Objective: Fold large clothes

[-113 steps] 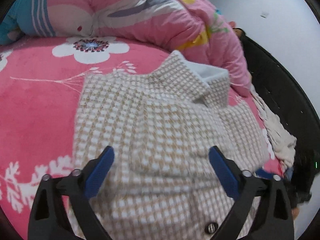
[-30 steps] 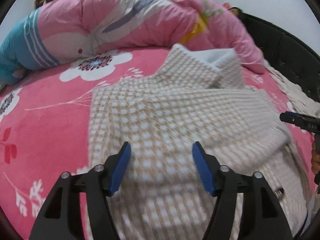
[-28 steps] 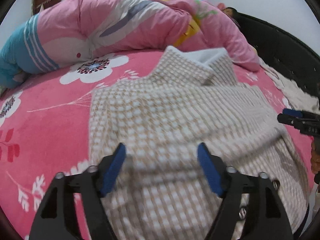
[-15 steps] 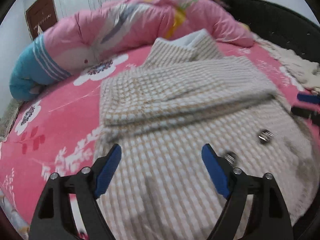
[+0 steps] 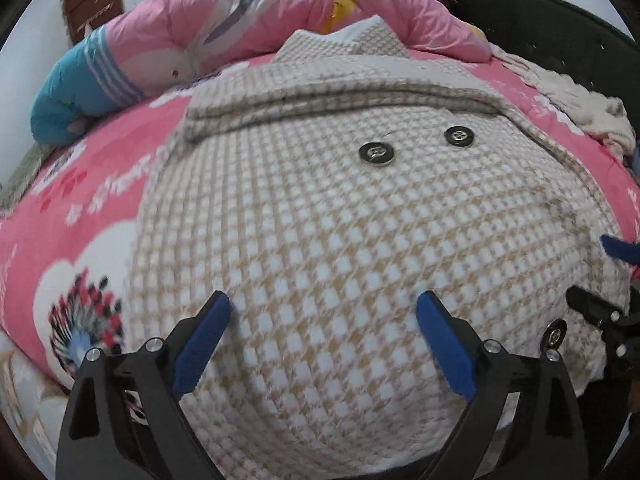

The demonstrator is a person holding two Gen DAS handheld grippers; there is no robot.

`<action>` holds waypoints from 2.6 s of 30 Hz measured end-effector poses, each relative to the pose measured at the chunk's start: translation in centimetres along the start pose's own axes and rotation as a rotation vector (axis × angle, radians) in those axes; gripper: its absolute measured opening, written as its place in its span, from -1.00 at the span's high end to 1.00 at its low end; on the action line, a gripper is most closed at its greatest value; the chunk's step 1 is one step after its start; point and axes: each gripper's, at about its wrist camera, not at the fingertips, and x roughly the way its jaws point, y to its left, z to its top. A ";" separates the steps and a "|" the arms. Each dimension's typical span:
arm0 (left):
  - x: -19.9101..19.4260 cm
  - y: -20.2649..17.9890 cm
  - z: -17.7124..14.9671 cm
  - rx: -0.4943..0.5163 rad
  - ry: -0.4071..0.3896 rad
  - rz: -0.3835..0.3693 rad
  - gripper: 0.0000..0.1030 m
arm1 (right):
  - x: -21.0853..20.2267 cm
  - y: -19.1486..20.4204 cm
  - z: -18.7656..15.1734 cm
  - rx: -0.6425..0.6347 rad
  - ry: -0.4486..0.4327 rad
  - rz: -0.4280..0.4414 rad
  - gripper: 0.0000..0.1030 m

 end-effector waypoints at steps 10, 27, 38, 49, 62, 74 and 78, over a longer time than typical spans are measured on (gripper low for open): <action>-4.5 3.4 -2.6 -0.029 -0.059 0.045 -0.80 | -1.5 -1.3 -1.0 0.052 -0.017 0.042 -0.76; -4.5 6.6 -10.7 -0.119 -0.002 -0.021 -0.37 | -4.2 -4.2 -6.0 0.145 -0.002 0.058 -0.76; -1.4 9.3 -10.5 -0.252 0.038 -0.126 -0.09 | -4.6 -3.6 -7.9 0.133 0.024 0.031 -0.76; -1.0 7.1 -11.5 -0.223 0.098 -0.171 0.02 | -5.2 -5.2 -9.3 0.154 0.079 0.085 -0.76; -1.4 5.4 -12.1 -0.150 0.117 -0.126 0.04 | -4.4 -8.1 -11.7 0.269 0.177 0.109 -0.70; -1.3 4.7 -11.6 -0.139 0.113 -0.133 0.04 | -2.5 -7.8 -10.5 0.305 0.198 0.148 -0.23; -1.4 4.4 -11.9 -0.130 0.116 -0.135 0.04 | -1.7 -7.7 -11.2 0.322 0.227 0.151 -0.13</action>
